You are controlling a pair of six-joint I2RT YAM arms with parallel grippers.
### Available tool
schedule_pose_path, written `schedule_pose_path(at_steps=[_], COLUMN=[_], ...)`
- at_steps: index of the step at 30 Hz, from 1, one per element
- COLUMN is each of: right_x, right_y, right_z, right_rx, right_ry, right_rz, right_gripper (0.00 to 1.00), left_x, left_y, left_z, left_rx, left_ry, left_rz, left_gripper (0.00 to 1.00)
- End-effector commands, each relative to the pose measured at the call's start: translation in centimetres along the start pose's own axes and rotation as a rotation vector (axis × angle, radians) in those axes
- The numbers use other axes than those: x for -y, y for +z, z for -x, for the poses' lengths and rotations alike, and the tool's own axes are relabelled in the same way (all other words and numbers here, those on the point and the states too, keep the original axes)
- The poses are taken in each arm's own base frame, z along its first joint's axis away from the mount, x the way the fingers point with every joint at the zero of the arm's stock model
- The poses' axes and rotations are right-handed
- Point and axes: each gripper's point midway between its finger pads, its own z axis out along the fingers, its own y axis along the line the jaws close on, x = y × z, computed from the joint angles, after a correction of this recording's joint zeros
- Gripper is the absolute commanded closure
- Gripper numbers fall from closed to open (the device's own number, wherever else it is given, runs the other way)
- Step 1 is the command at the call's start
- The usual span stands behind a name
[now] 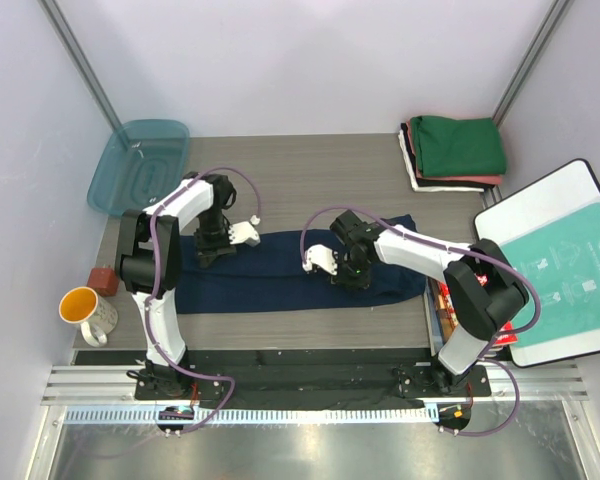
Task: Fold and stack the t-shirts
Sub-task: Fold the tshirt
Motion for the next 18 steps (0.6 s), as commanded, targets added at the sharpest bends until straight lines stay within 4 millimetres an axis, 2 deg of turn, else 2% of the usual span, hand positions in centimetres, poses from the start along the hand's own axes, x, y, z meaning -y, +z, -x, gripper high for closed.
schedule_pose_path(at_steps=[1, 2, 5, 9, 14, 18], right_x=[0.5, 0.5, 0.6, 0.6, -1.9, -2.6], right_y=[0.3, 0.2, -0.3, -2.3, -4.2, -4.9], right_z=[0.2, 0.3, 0.7, 2.5, 3.5, 4.2], right_rx=[0.000, 0.000, 0.004, 0.037, 0.057, 0.063], right_ry=[0.002, 0.002, 0.001, -0.007, -0.041, -0.050], right_rz=[-0.025, -0.025, -0.019, 0.014, 0.170, 0.243], right_gripper=[0.96, 0.99, 0.99, 0.99, 0.99, 0.99], left_x=[-0.1, -0.1, 0.0, 0.1, -0.1, -0.1], left_y=[-1.3, -1.2, -1.0, -0.7, -0.9, -0.8], left_z=[0.2, 0.1, 0.1, 0.1, 0.2, 0.2], left_rx=[0.037, 0.035, 0.032, 0.033, 0.036, 0.038], left_ry=[-0.001, -0.003, 0.000, 0.005, 0.010, 0.013], left_rz=[0.047, 0.046, 0.039, 0.035, 0.042, 0.035], left_gripper=[0.56, 0.56, 0.57, 0.57, 0.57, 0.57])
